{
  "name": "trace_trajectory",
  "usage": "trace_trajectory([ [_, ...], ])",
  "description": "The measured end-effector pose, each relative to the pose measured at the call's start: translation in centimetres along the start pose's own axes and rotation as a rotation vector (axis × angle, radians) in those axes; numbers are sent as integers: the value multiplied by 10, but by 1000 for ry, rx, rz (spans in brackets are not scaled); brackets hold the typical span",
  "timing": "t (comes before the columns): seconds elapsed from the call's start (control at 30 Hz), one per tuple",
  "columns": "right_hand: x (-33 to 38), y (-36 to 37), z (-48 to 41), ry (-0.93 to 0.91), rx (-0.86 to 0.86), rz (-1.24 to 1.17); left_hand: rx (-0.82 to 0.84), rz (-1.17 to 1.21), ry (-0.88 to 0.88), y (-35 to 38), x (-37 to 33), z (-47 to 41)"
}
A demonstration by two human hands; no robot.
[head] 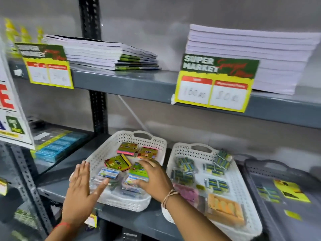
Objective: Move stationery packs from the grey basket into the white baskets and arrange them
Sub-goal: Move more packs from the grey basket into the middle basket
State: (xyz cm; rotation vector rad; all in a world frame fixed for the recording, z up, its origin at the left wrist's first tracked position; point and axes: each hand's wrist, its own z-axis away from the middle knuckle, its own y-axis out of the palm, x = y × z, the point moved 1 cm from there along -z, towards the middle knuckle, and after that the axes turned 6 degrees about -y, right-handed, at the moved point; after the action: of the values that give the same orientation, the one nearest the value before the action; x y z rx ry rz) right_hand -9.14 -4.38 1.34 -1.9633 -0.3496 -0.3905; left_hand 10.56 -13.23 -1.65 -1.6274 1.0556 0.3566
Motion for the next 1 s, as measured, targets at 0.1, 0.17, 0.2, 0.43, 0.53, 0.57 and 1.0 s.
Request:
trace_trajectory([
  [0.1,-20,-39,31,29,-178,27,64,5,150,28,-56,13],
  [0.17,-30,-56,39,54,-224,46,101,13,241,42,-81,21],
  [0.2,-33,-63,40,62,-230,50,117,2,287,47,-88,25],
  [0.43,-131,-152,133,333,-390,198,347,2,461,109,-135,66],
  [0.53,-184,-181,169,523,-332,280,351,-28,422,117,-137,68],
  [0.57,-203,-187,180,588,-267,298,340,-41,419,119,-137,68],
  [1.0,-300,-203,201,835,519,381,318,-72,388,127,-130,69],
])
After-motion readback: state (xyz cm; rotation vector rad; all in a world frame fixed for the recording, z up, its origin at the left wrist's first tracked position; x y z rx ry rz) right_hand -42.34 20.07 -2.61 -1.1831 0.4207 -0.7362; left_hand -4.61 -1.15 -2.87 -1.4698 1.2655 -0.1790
